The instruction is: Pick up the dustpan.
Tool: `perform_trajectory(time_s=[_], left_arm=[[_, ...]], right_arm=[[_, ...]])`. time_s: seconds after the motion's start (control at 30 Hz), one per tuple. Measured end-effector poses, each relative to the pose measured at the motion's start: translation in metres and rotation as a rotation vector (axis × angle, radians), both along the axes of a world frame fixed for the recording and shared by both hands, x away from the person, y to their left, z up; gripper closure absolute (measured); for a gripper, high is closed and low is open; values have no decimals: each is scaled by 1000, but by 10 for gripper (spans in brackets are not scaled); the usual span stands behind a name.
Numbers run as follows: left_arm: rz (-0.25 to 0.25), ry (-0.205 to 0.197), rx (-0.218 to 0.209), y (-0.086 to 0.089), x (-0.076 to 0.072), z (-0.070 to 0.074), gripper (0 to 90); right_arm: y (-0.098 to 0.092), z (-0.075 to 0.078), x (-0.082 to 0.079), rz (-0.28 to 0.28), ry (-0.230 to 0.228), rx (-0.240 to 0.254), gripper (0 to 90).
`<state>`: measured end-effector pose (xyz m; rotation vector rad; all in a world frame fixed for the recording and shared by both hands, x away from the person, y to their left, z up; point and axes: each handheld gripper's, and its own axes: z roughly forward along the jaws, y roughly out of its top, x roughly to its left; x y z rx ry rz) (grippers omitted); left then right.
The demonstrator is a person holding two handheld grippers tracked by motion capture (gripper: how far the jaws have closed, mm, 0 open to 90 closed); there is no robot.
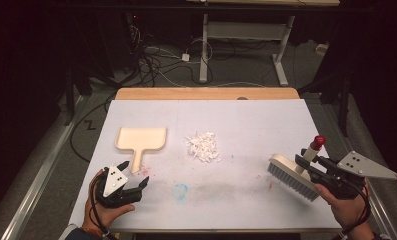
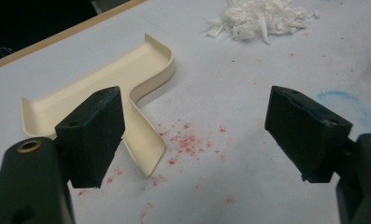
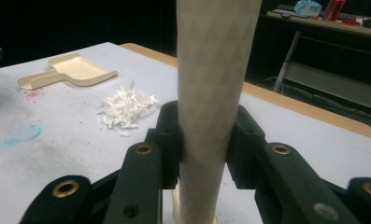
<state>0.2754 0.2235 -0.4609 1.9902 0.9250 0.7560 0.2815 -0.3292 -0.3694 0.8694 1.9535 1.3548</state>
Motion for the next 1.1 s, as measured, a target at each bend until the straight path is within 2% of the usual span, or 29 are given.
perform_trajectory(time_s=[0.2,0.37,0.4,0.43,0.47,0.5,0.53,0.6,0.63,0.67,0.7,0.77,0.8,0.83,0.93,1.1], left_arm=[[2,10,-1,0,0,-1,191],[29,31,-7,1,1,-1,191],[40,56,-25,1,2,-1,191],[40,56,-25,1,2,-1,191],[73,104,-46,-1,5,-2,191],[73,104,-46,-1,5,-2,191],[117,164,-64,-3,14,-6,192],[178,218,-60,-5,27,-9,195],[205,249,-74,-6,36,-11,197],[205,249,-74,-6,36,-11,201],[260,292,-92,-6,51,-15,217],[298,338,-135,-4,68,-20,221],[319,369,-137,-4,77,-24,221],[346,379,-123,-5,84,-27,231],[385,367,-109,-7,94,-27,277],[409,355,-87,-7,106,-26,407]], right_arm=[[-1,1,0,-9,0,5,706],[-1,1,0,-14,-8,0,706],[-2,2,0,-12,-9,-2,706],[-2,3,0,-11,-11,-2,706],[-2,3,0,-11,-12,1,706],[-2,3,0,-12,-14,1,706],[-1,3,0,-9,-15,-3,706],[1,3,1,-11,-11,-8,705],[2,2,2,-7,-10,-11,705],[2,2,2,-7,-10,-11,705],[4,2,4,-3,-9,-20,706],[5,1,6,-2,-7,-27,706],[5,1,6,-2,-6,-28,705],[5,0,7,-2,-2,-28,705],[6,-1,9,0,3,-33,705],[7,-3,10,2,13,-39,705]])
